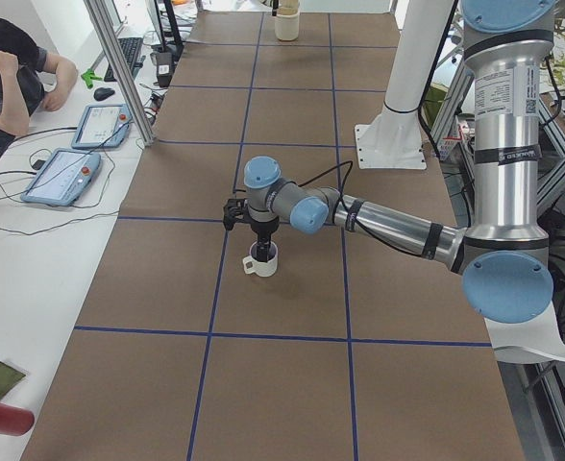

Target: Left arm hands cup to right arm to dump lemon

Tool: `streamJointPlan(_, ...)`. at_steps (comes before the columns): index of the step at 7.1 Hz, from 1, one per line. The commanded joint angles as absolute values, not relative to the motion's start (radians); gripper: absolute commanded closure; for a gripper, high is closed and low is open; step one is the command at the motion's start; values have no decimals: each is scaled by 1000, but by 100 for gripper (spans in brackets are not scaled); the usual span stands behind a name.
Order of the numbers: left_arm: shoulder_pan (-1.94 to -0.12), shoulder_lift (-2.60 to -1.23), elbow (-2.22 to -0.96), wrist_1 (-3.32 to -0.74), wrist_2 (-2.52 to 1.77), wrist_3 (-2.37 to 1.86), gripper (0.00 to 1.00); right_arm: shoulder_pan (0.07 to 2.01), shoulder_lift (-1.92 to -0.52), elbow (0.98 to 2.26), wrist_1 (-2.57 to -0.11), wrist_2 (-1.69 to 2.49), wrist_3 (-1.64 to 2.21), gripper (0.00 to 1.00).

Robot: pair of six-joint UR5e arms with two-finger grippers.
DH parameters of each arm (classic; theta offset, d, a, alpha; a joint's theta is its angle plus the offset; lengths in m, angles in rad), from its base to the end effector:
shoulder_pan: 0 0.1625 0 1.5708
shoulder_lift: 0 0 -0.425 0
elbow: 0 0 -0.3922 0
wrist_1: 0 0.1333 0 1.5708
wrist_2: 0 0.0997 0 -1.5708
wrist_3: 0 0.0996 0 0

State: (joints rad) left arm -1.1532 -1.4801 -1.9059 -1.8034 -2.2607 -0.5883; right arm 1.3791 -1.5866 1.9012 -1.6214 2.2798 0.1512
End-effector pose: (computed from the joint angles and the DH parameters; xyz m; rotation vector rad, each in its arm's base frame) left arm 0.1250 -0.4542 0.5133 0.0749 0.8125 0.0034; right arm -0.0247 -0.4864 0.5130 0.1289 -0.7379 -0.1322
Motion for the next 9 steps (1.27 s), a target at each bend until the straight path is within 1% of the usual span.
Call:
streamJointPlan(1,-1324,-1494,-1876,-1778,-2275,-502,0,1381,-1589,1873,-1621,2280,159,0)
streamJointPlan(2,-1398,-1541,-1835,-1673,-2307,-301,0,1387,-1588,1862,-1621,2279,158,0)
streamJointPlan(3,-1475,-1625,-1781,-1555,-2293,-149,0,1408,-1591,1859,-1623,2287,153,0)
streamJointPlan(4,-1550,-1650,-1722,-1528,-2299,-62,0,1437,-1614,1859,-1623,2331,147,0)
streamJointPlan(5,-1595,-1652,-1694,-1528,-2298,75,0,1463,-1640,1859,-1621,2382,141,0)
streamJointPlan(6,-1600,-1648,-1668,-1540,-2301,165,0,1485,-1663,1859,-1621,2387,134,0)
streamJointPlan(9,-1597,-1641,-1638,-1549,-2289,160,0,1537,-1712,1848,-1621,2387,58,0)
